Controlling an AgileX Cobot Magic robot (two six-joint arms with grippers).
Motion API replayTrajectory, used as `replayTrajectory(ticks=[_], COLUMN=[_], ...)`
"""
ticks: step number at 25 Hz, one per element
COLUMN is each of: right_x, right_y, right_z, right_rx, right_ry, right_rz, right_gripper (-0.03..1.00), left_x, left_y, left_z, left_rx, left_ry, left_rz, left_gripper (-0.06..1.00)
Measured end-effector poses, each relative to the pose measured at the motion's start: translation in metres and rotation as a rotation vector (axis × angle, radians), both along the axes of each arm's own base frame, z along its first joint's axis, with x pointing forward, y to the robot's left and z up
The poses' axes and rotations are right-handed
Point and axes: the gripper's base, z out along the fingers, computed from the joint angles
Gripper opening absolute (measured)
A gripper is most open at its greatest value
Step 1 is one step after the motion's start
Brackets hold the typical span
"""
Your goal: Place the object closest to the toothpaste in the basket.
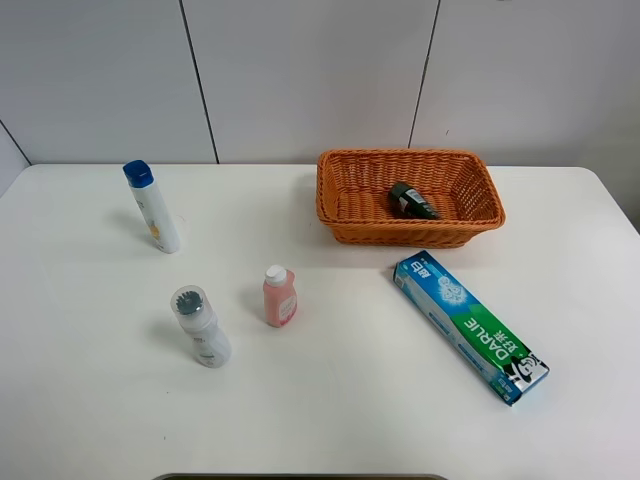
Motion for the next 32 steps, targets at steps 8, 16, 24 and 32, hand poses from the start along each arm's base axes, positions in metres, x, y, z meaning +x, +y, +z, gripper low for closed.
replayTrajectory(ticks=[8,16,24,32], right_x=[-0.100,-0.185,-0.222,-0.251], right_y=[-0.038,-0.070,-0.082,-0.079], right_z=[0.043,0.051,-0.013,-0.083], right_rx=[-0.058,-0.076,-0.105,-0.013], right_ry=[-0.137,-0.205,-0.123,-0.074], right_rz=[-0.063,-0.151,-0.268,-0.317], right_gripper=[0.99,0.99,0.99,0.99], left_x=[0.000,0.000,0.000,0.000], left_y=[0.000,0.000,0.000,0.000], left_z=[0.000,0.000,0.000,0.000], left_rx=[0.000,0.000,0.000,0.000], left_ry=[0.000,0.000,0.000,0.000], left_rz=[0.000,0.000,0.000,0.000], left_gripper=[0.94,0.94,0.94,0.94])
